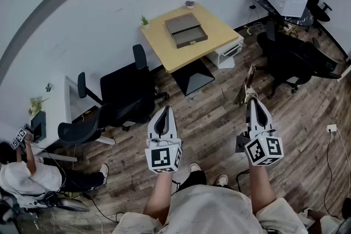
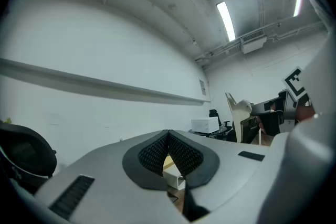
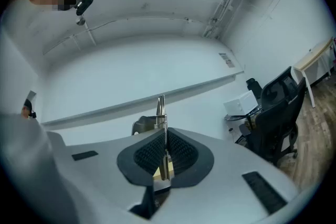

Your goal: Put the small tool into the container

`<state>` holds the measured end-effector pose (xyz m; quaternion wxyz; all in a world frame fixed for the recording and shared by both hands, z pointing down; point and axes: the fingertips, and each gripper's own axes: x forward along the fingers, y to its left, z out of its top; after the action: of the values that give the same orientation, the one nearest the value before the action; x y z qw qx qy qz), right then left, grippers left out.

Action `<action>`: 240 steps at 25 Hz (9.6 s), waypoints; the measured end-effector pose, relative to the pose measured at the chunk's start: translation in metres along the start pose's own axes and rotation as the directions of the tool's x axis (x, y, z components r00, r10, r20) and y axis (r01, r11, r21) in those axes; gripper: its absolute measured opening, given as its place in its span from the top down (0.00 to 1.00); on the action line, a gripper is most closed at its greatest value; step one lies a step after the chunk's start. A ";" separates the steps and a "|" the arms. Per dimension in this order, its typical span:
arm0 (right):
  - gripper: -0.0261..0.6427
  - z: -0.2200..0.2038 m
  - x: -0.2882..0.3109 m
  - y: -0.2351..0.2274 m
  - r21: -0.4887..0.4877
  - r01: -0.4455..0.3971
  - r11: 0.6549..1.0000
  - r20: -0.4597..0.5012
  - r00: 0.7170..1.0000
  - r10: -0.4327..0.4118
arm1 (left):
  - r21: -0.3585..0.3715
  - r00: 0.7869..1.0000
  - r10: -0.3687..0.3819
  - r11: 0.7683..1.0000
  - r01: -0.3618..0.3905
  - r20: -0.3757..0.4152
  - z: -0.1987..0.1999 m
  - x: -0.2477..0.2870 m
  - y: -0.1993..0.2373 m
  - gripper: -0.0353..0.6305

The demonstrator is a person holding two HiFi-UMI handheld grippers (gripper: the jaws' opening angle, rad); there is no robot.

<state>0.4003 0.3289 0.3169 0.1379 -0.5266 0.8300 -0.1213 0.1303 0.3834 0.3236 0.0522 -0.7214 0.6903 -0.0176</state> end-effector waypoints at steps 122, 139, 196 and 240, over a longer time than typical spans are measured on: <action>0.93 -0.078 0.414 -0.049 0.126 0.159 0.979 -0.080 0.985 -0.150 | -0.015 0.966 -0.251 0.968 0.250 -0.058 -0.065 0.444 0.133 0.94; 0.93 -0.083 0.476 -0.036 0.091 0.220 0.971 -0.059 0.975 -0.216 | -0.037 0.943 -0.332 0.943 0.331 -0.025 -0.071 0.513 0.166 0.94; 0.93 -0.149 0.604 -0.024 0.002 0.159 0.987 -0.186 0.970 -0.156 | -0.060 0.949 -0.306 0.952 0.301 -0.080 -0.138 0.582 0.232 0.94; 0.93 -0.238 0.642 0.001 -0.260 -0.080 0.962 -0.435 0.899 -0.043 | -0.164 0.933 -0.241 0.965 0.203 -0.267 -0.227 0.541 0.248 0.94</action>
<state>0.0530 -0.2399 0.4736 -0.1240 -0.4917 0.8535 -0.1202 -0.1131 -0.1783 0.4996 -0.0986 -0.7867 0.6041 -0.0807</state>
